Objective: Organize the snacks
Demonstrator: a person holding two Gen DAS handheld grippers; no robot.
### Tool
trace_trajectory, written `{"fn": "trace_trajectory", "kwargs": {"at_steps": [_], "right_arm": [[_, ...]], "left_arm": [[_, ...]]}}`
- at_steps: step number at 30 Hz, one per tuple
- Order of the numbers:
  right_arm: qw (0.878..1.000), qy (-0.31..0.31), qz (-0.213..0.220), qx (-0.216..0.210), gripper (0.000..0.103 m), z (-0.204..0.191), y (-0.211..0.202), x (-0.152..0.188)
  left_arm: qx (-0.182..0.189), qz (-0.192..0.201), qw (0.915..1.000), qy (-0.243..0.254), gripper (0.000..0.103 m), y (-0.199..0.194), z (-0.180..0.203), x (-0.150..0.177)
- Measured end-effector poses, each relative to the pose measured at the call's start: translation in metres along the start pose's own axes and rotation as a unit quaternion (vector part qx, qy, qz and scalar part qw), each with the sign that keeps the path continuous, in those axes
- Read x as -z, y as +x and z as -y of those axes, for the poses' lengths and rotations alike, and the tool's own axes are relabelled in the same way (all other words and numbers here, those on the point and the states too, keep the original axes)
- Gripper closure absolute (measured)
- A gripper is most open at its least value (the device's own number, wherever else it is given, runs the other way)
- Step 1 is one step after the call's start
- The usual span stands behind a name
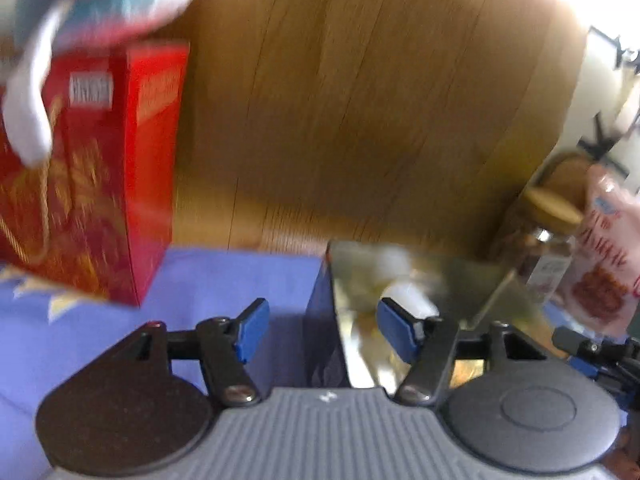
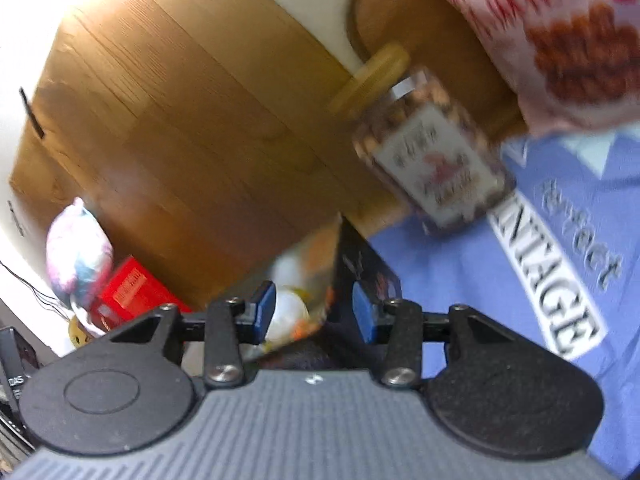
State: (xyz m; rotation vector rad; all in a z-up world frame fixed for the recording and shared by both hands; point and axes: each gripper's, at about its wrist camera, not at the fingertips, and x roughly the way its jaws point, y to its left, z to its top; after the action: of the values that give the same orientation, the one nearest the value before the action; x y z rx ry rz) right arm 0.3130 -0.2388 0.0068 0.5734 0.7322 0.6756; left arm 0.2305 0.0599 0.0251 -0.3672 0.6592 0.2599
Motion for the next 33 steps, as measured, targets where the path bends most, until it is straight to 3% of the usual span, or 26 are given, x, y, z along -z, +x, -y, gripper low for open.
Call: {"fn": "trace_trajectory", "kwargs": {"at_steps": [3,4,6,12,15,16,18,20,22,24,26,28,32,33], "right_arm": [[1.0,-0.005,-0.01,0.019,0.05,0.0,0.008,0.003],[1.0,0.004,-0.015,0.019,0.049,0.001,0.009,0.004],[0.999,0.018,-0.022,0.017,0.048,0.002,0.008,0.003],[0.999,-0.027,-0.016,0.028,0.048,-0.009,-0.015,0.015],[0.999,-0.024,-0.022,0.014,0.045,-0.008,-0.026,0.021],[0.999,-0.024,-0.026,0.009,0.044,-0.008,-0.029,0.022],[0.999,-0.026,-0.013,0.015,0.044,-0.01,-0.04,0.022],[0.998,-0.043,0.034,0.03,0.044,-0.016,-0.061,0.024],[0.997,-0.059,0.056,0.01,0.044,-0.023,-0.08,0.031],[0.995,-0.092,0.029,-0.019,0.044,-0.038,-0.082,0.042],[0.991,-0.126,-0.018,-0.044,0.046,-0.056,-0.072,0.055],[0.982,-0.166,-0.059,-0.06,0.051,-0.076,-0.055,0.069],[0.958,-0.27,-0.088,-0.038,0.051,-0.106,-0.022,0.096],[0.954,-0.282,-0.096,-0.034,0.051,-0.108,-0.013,0.1]], "left_arm": [[0.026,-0.043,0.9987,-0.011,0.054,0.013,0.006,0.01],[0.041,-0.045,0.9979,-0.022,0.054,0.01,0.006,0.013],[0.026,-0.047,0.9984,-0.016,0.054,0.006,0.017,0.015],[0.03,-0.042,0.9987,-0.005,0.053,-0.016,0.022,0.028],[0.04,-0.031,0.9987,0.007,0.04,-0.025,0.019,0.032],[0.042,-0.026,0.9987,0.009,0.024,-0.031,0.016,0.033],[0.02,-0.01,0.9997,0.003,0.011,-0.045,0.013,0.037],[0.012,0.015,0.9998,0.002,0.011,-0.062,0.006,0.042],[0.021,0.026,0.9994,-0.012,0.011,-0.078,-0.005,0.05],[0.038,0.009,0.9988,-0.031,0.015,-0.082,-0.015,0.057],[0.057,-0.026,0.9967,-0.052,0.025,-0.076,-0.022,0.062],[0.066,-0.063,0.9934,-0.069,0.047,-0.071,-0.027,0.071],[0.103,-0.087,0.9856,-0.102,0.052,-0.066,-0.034,0.075],[0.102,-0.088,0.9855,-0.103,0.058,-0.063,-0.034,0.075]]}}
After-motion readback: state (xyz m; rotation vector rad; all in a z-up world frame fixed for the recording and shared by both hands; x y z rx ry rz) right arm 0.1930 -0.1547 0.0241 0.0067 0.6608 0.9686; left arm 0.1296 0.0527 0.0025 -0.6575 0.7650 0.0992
